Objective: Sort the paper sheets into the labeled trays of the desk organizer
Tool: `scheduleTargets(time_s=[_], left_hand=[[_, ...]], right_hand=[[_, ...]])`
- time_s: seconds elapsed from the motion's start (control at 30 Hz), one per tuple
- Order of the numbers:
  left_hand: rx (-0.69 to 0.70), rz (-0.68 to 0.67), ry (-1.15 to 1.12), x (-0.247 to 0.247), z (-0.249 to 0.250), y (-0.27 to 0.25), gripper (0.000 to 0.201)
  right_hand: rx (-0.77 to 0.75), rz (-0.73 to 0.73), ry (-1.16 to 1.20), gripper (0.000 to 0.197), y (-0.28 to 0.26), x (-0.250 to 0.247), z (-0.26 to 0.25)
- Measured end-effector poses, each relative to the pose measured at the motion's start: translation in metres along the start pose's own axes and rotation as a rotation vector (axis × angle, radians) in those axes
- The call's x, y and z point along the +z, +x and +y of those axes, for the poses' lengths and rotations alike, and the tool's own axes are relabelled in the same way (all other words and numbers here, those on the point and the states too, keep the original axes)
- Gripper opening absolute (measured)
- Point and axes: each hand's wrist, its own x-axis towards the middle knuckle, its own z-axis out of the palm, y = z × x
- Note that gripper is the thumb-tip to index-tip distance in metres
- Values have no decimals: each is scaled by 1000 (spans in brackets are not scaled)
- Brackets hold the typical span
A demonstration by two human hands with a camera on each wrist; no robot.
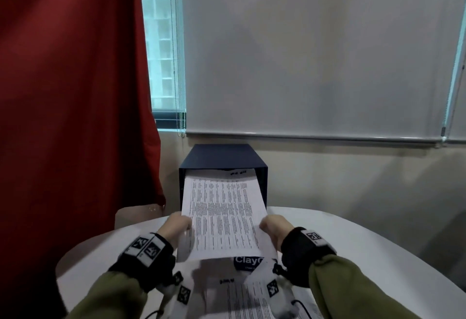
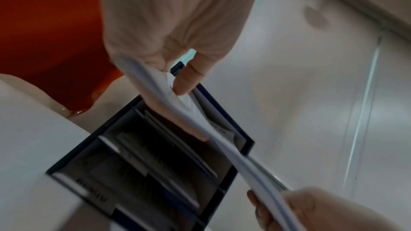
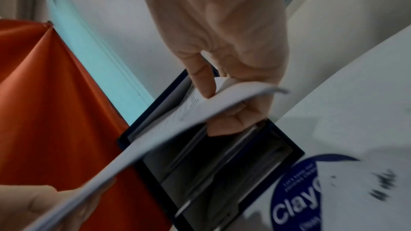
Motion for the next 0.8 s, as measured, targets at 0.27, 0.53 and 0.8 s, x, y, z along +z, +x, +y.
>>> scheduleTargets(time_s=[0.27,0.53,0.8], left_hand=[[26,65,-32,-6,51,66,31],[-63,3,-206,4,61,81,12],[71,114,-582,22,61,74,26]], right_hand=[[84,-95,-26,8,16,-20,-31],[91,-91,766,31,63,-6,-61],[-34,-114,589,36,56,6,-66]])
